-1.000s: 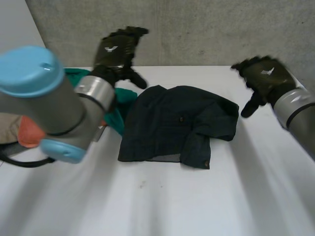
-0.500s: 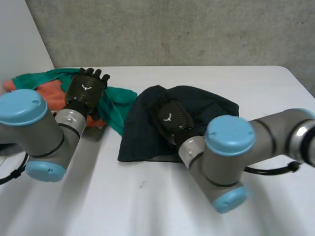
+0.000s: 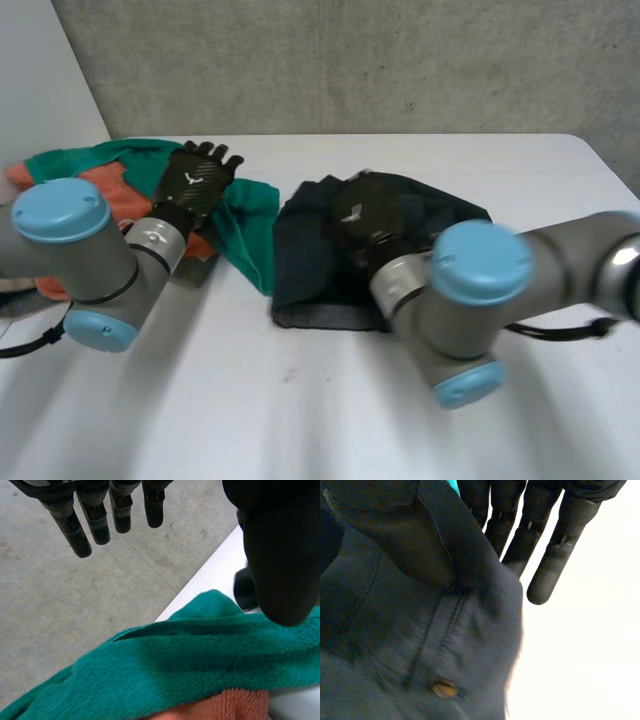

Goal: Fold the laundry.

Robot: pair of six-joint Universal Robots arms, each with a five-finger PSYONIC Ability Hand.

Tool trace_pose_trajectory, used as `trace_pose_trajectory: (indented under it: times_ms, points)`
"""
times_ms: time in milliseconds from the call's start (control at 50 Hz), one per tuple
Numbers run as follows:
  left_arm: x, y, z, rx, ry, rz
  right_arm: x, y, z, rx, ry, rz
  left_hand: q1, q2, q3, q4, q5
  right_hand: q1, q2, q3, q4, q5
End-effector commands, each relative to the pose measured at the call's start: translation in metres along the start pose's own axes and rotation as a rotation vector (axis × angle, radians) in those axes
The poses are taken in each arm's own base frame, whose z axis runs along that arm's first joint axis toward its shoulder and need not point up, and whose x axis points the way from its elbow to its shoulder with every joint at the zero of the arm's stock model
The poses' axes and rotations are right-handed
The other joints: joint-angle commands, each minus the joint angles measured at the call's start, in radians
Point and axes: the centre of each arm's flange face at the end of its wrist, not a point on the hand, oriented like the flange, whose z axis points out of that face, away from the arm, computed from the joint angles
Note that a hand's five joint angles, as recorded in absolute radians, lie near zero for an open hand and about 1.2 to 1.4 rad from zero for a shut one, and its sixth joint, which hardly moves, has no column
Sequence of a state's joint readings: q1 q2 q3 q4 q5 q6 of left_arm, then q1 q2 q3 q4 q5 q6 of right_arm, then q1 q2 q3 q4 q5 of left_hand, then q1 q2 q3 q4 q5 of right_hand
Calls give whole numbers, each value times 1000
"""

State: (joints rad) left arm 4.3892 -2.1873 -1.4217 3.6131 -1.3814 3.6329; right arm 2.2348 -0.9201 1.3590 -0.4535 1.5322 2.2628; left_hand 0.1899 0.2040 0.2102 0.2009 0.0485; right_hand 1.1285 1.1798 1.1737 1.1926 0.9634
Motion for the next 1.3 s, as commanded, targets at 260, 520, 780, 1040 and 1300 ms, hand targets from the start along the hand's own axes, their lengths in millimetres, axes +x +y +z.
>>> trace_pose_trajectory:
  times_ms: [260,520,780,1040,1300]
  points:
    - [24,51,50,-55,70,187,31,58,-59,-274,17,98,62,48,41,51,29,268,216,223,204,258]
    - [-58,32,77,-53,-294,159,33,58,-57,-274,26,102,1206,1192,1186,1195,1173,268,216,223,204,258]
    - [-221,27,58,-108,-923,220,31,58,-58,-278,22,102,1206,1192,1186,1195,1173,268,216,223,204,258]
    - [-123,13,48,-117,-659,154,31,59,-59,-283,21,102,-15,-29,-36,-26,-48,268,216,223,204,258]
    - [-27,-13,15,-26,-208,170,30,59,-62,-293,7,101,12,-2,-8,1,-21,268,216,223,204,258]
